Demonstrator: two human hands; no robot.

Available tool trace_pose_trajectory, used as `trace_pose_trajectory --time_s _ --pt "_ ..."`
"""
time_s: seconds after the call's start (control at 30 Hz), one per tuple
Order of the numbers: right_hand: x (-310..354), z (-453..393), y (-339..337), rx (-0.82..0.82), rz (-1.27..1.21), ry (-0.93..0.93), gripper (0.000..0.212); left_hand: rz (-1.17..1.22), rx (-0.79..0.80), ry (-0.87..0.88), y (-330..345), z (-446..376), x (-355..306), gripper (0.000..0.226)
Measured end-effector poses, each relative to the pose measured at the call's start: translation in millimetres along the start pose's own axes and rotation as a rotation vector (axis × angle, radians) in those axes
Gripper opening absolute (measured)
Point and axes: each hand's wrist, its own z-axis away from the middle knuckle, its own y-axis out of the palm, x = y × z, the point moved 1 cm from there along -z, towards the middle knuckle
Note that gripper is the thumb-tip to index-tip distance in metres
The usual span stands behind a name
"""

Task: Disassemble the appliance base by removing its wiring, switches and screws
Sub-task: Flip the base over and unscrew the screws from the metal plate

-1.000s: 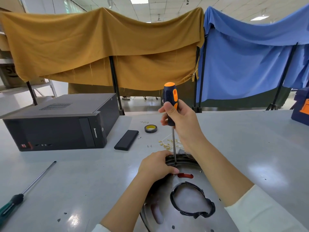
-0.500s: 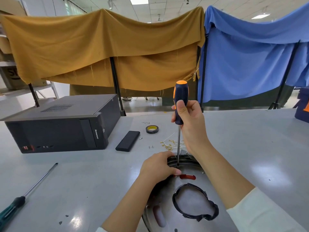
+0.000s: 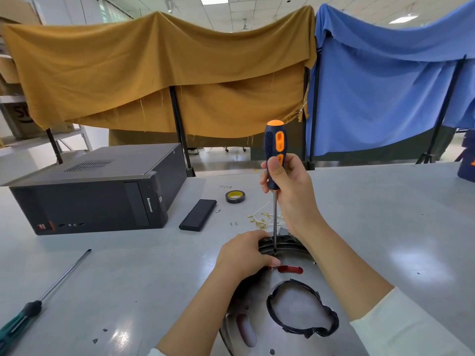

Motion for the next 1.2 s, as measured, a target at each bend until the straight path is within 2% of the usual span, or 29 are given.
trace_pose_trajectory --time_s 0.17,0.3,0.47,0.6,0.73,0.8,0.93,1.13,1.2 --pt "-0.3 -2.4 -1.0 0.018 -0.069 0.08 0.033 0.003 -0.004 -0.006 0.2 0.7 0.2 0.046" --pt "0.5 -1.1 4.7 0.024 0.002 0.062 0.05 0.009 -0.003 -0.012 0.0 0.9 0.2 0.047" --pt "-0.2 -1.0 1.6 -0.085 -0.045 0.026 0.035 0.001 -0.002 -0.016 0.3 1.1 -0.1 0.052" --pt "-2.7 -0.7 1.0 -0.033 -0.071 0.091 0.055 -0.008 -0.001 -0.012 0.2 0.7 -0.1 0.052" --pt "-0.5 1.7 6.9 0.061 -0.091 0.075 0.061 0.005 0.003 -0.01 -0.2 1.4 -0.4 0.045" --pt "0.7 2.8 8.5 0.043 -0.029 0.07 0.057 0.005 -0.001 -0.006 -0.6 1.6 -0.6 0.044" --pt "-2.4 3.7 4.2 0.026 -0.03 0.05 0.034 -0.002 0.002 -0.005 -0.9 1.1 -1.0 0.051" --pt "-1.0 1.1 4.6 0.049 -0.096 0.11 0.058 -0.001 0.002 -0.009 0.1 0.5 -0.2 0.05" --pt "-1.3 0.8 3.8 0.022 -0.067 0.109 0.049 -0.002 -0.003 -0.013 0.4 0.6 0.5 0.053"
